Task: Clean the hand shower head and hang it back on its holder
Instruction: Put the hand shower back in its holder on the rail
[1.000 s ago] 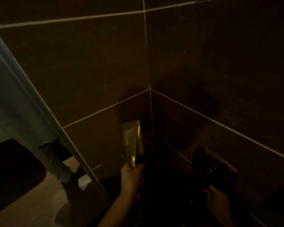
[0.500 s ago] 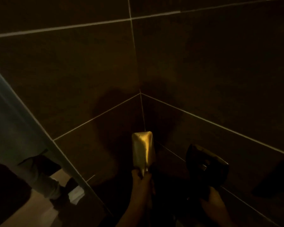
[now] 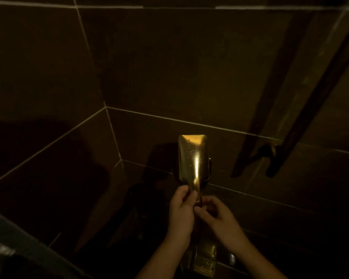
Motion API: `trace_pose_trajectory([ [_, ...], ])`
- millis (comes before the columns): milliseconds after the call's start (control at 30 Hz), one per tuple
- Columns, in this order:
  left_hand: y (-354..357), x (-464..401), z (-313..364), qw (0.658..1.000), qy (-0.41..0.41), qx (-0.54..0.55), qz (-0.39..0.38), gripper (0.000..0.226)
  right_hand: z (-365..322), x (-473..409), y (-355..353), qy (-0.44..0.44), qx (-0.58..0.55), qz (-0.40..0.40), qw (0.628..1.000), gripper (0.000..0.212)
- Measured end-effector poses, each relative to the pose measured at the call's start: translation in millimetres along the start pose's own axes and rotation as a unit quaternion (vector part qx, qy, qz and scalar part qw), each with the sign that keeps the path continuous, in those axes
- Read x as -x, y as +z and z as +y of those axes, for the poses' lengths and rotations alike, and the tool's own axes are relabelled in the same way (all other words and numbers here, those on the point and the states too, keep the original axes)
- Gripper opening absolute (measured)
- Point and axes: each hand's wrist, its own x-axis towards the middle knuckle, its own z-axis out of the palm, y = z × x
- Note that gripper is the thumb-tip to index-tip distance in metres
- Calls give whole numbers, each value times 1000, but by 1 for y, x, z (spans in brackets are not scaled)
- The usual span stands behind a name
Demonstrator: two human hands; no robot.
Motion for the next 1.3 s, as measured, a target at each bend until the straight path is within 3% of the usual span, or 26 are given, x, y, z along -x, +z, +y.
trace_pose_trajectory([
  [133,35,25,-4,999,-46,9,-9,30,1,36,-22,-4,-18,70,997,24],
  [267,76,54,-7,997,-67,11,-42,29,1,68,-58,7,-14,79,997,24],
  [400,110,73,2,992,-14,-74,-101,11,-7,92,-105,17,-2,84,996,23],
  [500,134,75,22,967,71,-189,-157,10,-14,106,-139,11,19,116,993,16],
  [700,175,73,100,874,285,-365,-147,16,-46,125,-198,-5,39,164,986,7],
  [833,197,80,181,761,459,-447,-95,40,-90,128,-236,-36,69,194,978,11],
  [900,207,84,224,726,510,-456,-67,46,-121,127,-253,-58,82,194,976,12],
  [1033,230,92,288,670,582,-461,-14,57,-184,126,-278,-107,98,193,971,29],
  [1167,252,90,323,588,642,-491,30,72,-227,127,-295,-145,73,179,970,19],
  [1300,266,77,338,563,625,-541,11,79,-251,118,-310,-170,41,190,966,20],
])
